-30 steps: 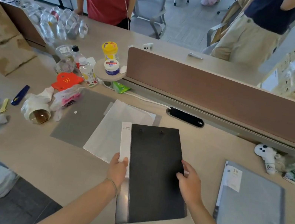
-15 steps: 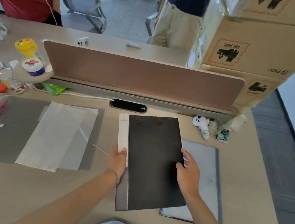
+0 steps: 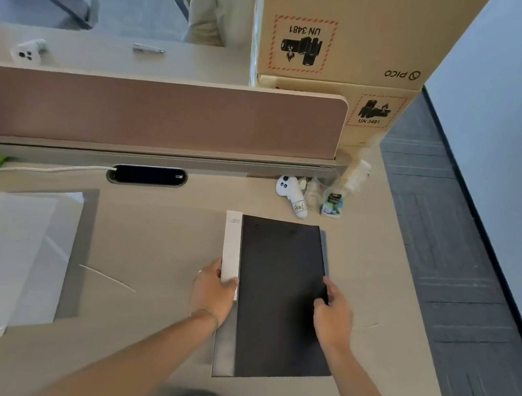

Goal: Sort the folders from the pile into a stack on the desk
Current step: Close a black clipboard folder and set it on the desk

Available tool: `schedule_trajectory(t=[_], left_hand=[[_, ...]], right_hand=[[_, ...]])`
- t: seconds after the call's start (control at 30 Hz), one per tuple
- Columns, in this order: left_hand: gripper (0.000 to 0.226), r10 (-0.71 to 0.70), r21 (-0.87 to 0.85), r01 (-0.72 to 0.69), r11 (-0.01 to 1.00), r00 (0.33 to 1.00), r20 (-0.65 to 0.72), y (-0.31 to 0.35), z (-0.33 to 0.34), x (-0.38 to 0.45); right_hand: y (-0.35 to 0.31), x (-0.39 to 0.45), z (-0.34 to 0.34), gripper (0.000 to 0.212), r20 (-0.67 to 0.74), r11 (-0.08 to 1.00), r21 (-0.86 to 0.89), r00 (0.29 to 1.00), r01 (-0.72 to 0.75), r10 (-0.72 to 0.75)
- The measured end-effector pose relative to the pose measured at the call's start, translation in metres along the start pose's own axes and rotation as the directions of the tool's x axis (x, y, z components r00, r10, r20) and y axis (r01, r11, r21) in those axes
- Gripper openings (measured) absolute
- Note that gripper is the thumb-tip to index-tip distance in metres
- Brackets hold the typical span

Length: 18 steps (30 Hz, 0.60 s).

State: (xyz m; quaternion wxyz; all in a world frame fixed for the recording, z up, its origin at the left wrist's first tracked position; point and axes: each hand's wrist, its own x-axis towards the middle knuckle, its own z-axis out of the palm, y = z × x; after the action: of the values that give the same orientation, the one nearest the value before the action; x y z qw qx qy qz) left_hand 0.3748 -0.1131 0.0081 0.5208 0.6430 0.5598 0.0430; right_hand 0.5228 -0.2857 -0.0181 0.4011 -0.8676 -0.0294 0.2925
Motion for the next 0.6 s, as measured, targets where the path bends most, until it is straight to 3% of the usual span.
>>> schedule_trajectory(t=[0.2,0.37,0.6], left_hand=[[0.035,-0.022,0.085,0.024,0.996,0.999,-0.034,-0.006,0.021,0.011],[0.065,-0.107,0.081,0.107,0.991,0.994,0.004,-0.004,0.037,0.013],[0.064,-0.107,0.079,0.104,0.991,0.993,0.039,-0.006,0.035,0.016]], right_hand=[[0.011,0.008,0.001,0.068,0.008,0.999,-0.031,1.000,0.018,-0.018],[0.009,0.012,0.007,0.068,-0.002,0.998,-0.068,1.000,0.016,-0.016],[0.015,0.014,0.013,0.068,-0.006,0.994,-0.105,1.000,0.021,-0.022]])
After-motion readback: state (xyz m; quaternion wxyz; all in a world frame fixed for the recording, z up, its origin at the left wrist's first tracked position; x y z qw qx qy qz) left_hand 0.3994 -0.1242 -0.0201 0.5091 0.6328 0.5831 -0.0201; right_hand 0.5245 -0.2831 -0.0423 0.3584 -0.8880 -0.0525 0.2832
